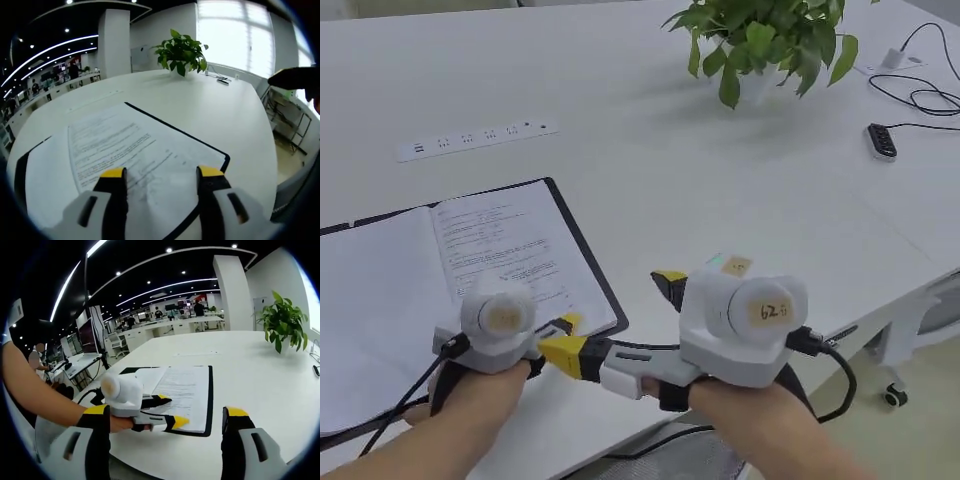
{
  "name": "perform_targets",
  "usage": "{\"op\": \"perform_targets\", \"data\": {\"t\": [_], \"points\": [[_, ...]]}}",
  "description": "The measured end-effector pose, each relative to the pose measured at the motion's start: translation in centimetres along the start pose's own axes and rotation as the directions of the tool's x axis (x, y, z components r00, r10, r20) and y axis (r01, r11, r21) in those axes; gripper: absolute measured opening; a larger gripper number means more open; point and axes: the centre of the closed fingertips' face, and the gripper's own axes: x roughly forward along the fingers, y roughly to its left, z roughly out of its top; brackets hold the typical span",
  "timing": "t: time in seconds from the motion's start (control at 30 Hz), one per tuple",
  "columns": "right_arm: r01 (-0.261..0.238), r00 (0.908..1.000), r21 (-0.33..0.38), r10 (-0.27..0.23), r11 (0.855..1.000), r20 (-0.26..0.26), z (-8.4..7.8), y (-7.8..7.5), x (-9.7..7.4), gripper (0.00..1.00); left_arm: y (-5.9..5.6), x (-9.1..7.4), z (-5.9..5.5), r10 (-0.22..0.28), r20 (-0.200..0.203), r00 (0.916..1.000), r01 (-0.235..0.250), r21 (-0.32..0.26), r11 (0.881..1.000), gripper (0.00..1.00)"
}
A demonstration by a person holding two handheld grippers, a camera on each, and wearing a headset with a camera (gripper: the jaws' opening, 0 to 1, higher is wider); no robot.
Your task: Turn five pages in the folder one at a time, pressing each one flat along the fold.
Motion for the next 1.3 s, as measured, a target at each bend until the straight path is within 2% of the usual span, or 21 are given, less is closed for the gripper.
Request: {"op": "perform_targets", "data": {"t": [0.33, 0.5, 0.97, 1.3], "points": [[0.002, 1.0000, 0.002, -0.002, 1.000, -0.006, -0.22, -0.17, 0.02, 0.92, 0.36, -0.16, 0.00, 0.000, 0.038, 0.9993, 0.000, 0.006, 1.000, 0.48], [0.002, 0.9999, 0.003, -0.002, 1.000, -0.015, -0.45, -0.28, 0.11, 0.92, 0.46, -0.31, 0.02, -0.003, 0.054, 0.9985, 0.003, 0.005, 1.000, 0.40], [-0.006, 0.9993, 0.006, 0.006, 1.000, -0.037, -0.89, -0.36, 0.60, 0.91, 0.96, -0.36, 0.08, -0.015, 0.057, 0.9982, 0.015, 0.002, 1.000, 0.21], [-0.011, 0.9989, 0.010, 0.011, 1.000, -0.045, -0.95, -0.48, 0.96, 0.90, 0.86, -0.44, 0.07, -0.022, 0.067, 0.9975, 0.023, -0.018, 1.000, 0.18]]}}
